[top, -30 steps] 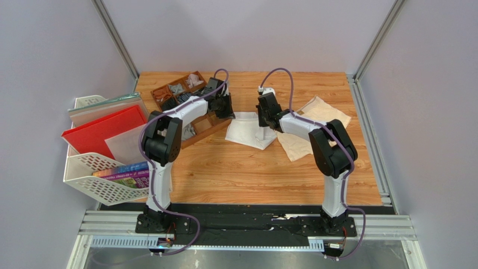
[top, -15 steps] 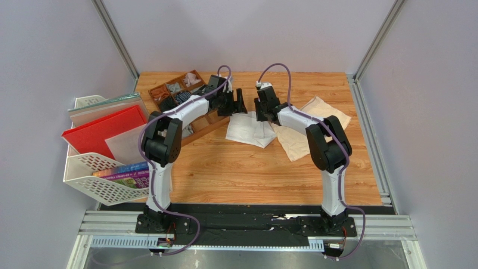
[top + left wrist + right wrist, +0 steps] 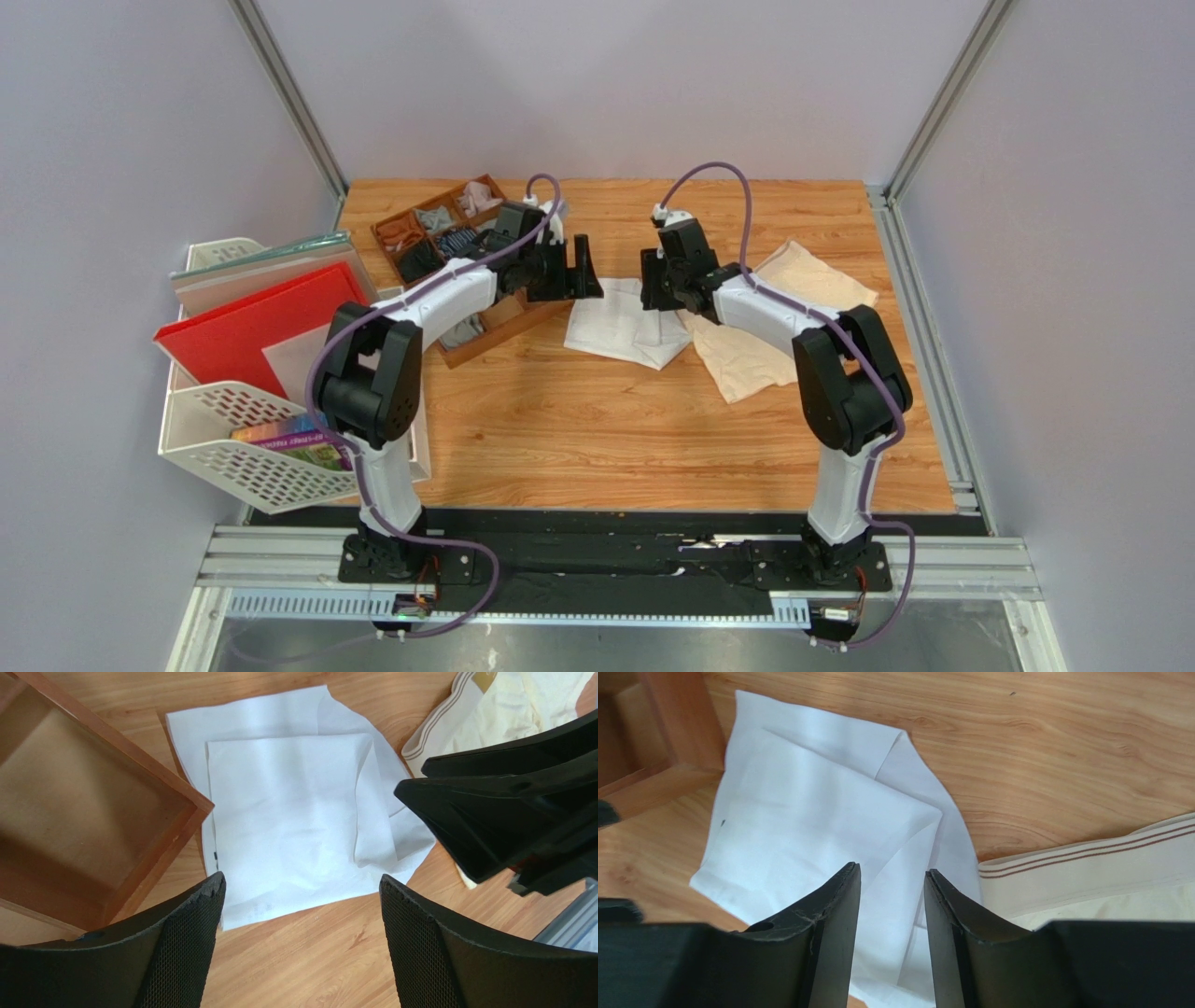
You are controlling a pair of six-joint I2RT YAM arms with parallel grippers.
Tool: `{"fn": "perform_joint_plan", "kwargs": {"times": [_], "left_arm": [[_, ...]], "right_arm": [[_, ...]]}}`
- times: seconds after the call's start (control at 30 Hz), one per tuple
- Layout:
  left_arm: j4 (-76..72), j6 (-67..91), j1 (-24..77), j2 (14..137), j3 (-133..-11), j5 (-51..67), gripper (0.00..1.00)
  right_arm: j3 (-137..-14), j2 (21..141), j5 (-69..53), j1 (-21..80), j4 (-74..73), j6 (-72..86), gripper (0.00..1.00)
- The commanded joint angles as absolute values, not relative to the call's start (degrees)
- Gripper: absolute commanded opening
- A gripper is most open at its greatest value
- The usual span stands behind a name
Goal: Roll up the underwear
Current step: Move the underwear to the center of the board.
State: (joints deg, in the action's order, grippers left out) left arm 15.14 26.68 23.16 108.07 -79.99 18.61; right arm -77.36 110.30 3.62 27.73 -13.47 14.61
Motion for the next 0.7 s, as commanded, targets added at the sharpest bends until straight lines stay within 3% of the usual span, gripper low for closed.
{"fn": "perform_joint_plan", "kwargs": {"times": [0.0,0.67], "left_arm": [[12.4,24.1,24.0,103.7,-76.2,19.9,0.84],[6.9,30.7,24.0,91.9,-54.6,16.2,0.80]], "right_arm": [[-74.6,106.1,-1.8,29.9,-8.7,18.2,0.42],[-73.0,115.0,-0.6,37.5,-6.4,21.9,0.39]]}}
